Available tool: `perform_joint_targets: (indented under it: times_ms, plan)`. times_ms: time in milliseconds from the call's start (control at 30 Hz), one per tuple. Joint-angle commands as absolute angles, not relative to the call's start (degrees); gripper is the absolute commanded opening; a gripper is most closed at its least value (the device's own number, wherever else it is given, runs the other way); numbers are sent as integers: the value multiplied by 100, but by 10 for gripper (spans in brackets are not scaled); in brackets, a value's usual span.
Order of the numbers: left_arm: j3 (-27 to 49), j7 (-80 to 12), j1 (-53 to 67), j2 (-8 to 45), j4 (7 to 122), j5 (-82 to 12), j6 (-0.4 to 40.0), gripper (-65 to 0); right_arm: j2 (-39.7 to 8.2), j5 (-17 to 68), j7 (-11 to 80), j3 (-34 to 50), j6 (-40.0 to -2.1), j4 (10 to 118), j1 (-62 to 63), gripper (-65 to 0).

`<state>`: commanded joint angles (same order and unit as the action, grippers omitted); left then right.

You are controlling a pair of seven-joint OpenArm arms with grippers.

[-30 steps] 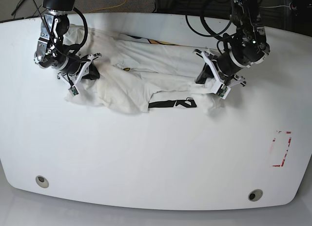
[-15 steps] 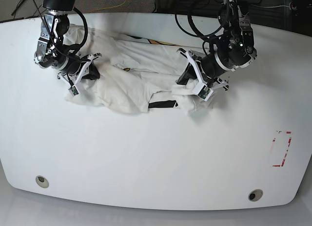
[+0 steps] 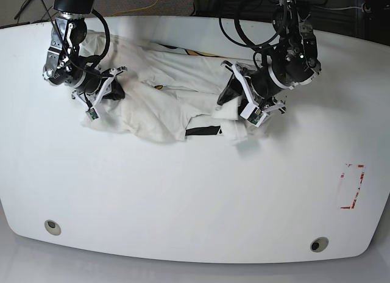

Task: Layout the t-shirt on the table in an organized manner, then fold the t-shirt properly
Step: 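Fold the held shirt end with the left gripper toward the right gripper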

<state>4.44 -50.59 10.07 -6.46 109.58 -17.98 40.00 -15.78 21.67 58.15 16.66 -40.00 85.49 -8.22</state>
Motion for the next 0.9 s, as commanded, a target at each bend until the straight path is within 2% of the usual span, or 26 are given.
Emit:
perform_joint_targets:
  times_ms: [200, 467, 633, 900]
  plan:
    - [330, -5059, 954, -900, 10967, -1798, 4000, -250, -1578, 2167, 5815, 1666, -4000, 8549, -822, -649]
    - [-497, -5068, 796, -892, 11029, -1807, 4000, -250, -1578, 2167, 5815, 1666, -4000, 8549, -813, -649]
    - [-453, -5059, 549, -822, 11090, -1807, 4000, -250, -1578, 2167, 5815, 1666, -4000, 8549, -813, -649]
    - [198, -5051, 127, -180, 11143, -1807, 4000, -252, -1578, 2167, 5815, 1666, -4000, 8541, -813, -649]
